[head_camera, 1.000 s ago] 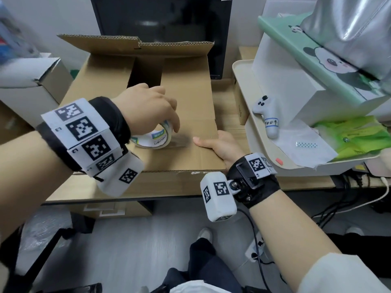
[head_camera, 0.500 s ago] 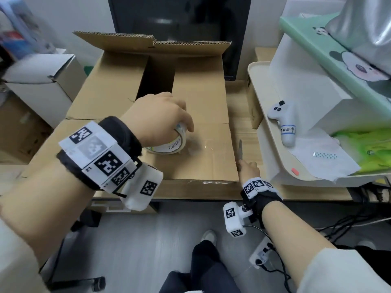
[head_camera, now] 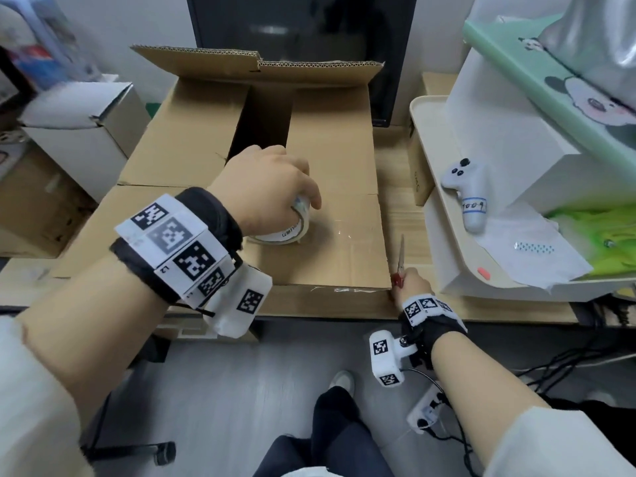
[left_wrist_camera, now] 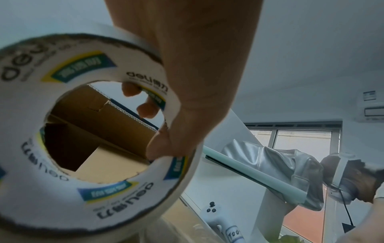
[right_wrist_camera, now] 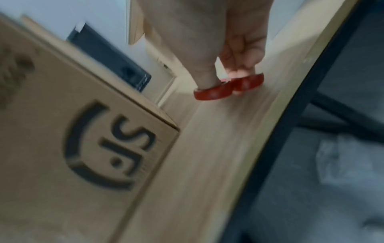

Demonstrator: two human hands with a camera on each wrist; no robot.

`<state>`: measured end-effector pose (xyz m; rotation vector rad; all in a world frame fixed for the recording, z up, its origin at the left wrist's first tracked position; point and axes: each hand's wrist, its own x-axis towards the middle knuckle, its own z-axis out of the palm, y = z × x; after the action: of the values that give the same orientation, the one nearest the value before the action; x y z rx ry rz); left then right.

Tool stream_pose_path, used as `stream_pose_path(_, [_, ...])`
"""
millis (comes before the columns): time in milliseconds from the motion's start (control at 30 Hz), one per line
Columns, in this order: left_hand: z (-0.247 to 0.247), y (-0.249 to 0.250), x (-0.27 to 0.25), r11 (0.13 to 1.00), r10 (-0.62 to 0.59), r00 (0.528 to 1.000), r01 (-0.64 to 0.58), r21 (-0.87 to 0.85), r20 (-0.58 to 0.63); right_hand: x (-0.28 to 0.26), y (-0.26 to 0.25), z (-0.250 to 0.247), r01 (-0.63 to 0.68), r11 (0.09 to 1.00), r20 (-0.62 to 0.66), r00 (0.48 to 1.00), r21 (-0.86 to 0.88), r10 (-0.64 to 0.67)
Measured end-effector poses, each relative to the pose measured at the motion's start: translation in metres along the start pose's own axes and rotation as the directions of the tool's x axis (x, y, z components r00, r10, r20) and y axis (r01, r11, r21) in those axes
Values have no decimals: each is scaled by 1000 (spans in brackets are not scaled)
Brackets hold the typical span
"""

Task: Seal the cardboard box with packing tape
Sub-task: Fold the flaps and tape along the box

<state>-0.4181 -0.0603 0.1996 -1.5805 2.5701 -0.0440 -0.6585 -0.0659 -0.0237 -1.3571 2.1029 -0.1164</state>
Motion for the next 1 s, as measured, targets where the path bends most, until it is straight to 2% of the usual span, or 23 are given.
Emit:
stream_pose_path(33, [-1,0,0,1000,1,1000,-1,-7,13,0,4,-2,0,988,15,1000,157,-3])
stream_pose_path(100, [-6,-2,0,1000,-7,995,8,-17,97,-3,12,-6,-38,882,88,996,470,-4])
stream_pose_path(167, [-15,-4,3,995,-54,969,73,-70,241,-14,17,-13,-47,766,107,994,641,-29])
stream_pose_path(233, [-25,-3,10,963,-114,940,184,-197,320,-28,14,-27,16,654,83,989,756,-119])
stream_pose_path(300, [-31,-1,19,927,-196,937,273,-258,289,-47,5,-44,105,512,13,975,852,-222])
stream_pose_path(400, [-36,-1,33,921,-261,939,311,-233,224,-80,-10,-72,225,351,-96,932,909,-350])
stream_pose_path(500, [-41,4,41,931,-286,911,337,-139,297,-114,-25,-97,159,177,-53,872,971,-487])
stream_pose_path(533, [-41,7,44,939,-293,902,334,-83,316,-123,-29,-102,117,150,-22,853,982,-521])
stream_pose_path(633, [-42,17,50,946,-315,887,321,41,338,-142,-38,-109,39,196,86,803,980,-590])
stream_pose_path(667, [-41,19,51,946,-319,884,317,63,341,-147,-39,-110,-17,204,143,768,979,-624])
stream_pose_path(767, [-35,15,53,944,-328,875,316,93,357,-160,-39,-114,-272,194,324,601,942,-731])
stream_pose_path(800, [-34,13,54,942,-334,868,325,88,366,-163,-37,-115,-320,212,364,556,923,-747])
stream_pose_path(900, [-35,9,54,938,-339,877,344,47,339,-172,-36,-113,-363,309,454,436,879,-777])
stream_pose_path(1000, [-37,6,53,937,-333,886,350,6,323,-177,-39,-108,-357,403,522,361,843,-773])
